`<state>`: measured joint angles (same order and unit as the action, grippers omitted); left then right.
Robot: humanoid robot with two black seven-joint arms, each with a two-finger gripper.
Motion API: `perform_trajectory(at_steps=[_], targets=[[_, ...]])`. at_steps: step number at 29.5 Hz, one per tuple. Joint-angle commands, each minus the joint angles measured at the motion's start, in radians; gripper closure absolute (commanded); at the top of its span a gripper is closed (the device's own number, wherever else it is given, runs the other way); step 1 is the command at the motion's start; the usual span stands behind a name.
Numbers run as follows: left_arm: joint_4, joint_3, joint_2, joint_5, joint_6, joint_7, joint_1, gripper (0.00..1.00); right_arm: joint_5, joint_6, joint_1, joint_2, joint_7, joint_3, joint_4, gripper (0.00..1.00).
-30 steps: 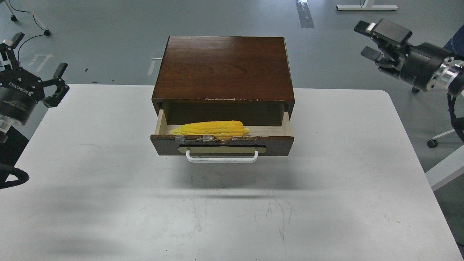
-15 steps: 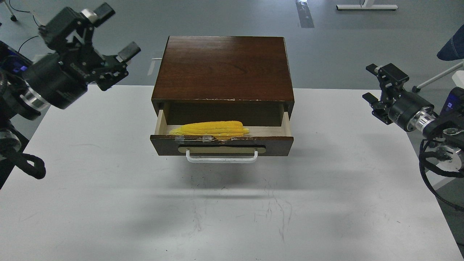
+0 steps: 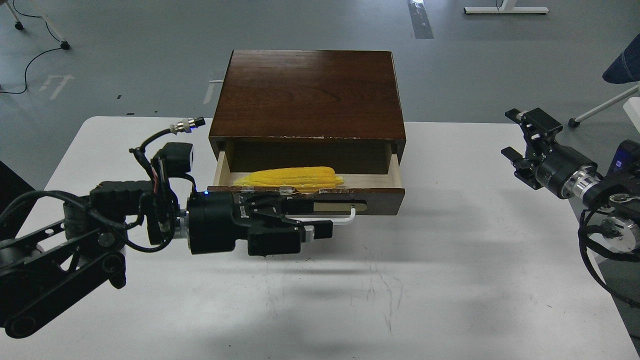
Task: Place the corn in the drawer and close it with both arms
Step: 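Bring the left gripper down to the front of the drawer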
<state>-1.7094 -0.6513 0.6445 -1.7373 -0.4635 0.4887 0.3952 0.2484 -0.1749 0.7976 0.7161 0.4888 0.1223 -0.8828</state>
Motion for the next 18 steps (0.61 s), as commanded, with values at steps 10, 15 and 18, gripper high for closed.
perform_trajectory(at_steps=[10, 15, 18], targets=[[0.135, -0.001, -0.029, 0.136, 0.098, 0.000, -0.082, 1.00, 0.000, 0.000, -0.025, -0.003, 0.000, 0.037, -0.002, 0.00], [0.175, -0.010, -0.028, 0.234, 0.098, 0.000, -0.082, 1.00, 0.000, 0.000, -0.032, -0.003, 0.000, 0.037, -0.004, 0.00], [0.203, -0.010, -0.025, 0.234, 0.098, 0.000, -0.082, 1.00, 0.000, -0.002, -0.035, -0.003, 0.000, 0.037, -0.002, 0.00]])
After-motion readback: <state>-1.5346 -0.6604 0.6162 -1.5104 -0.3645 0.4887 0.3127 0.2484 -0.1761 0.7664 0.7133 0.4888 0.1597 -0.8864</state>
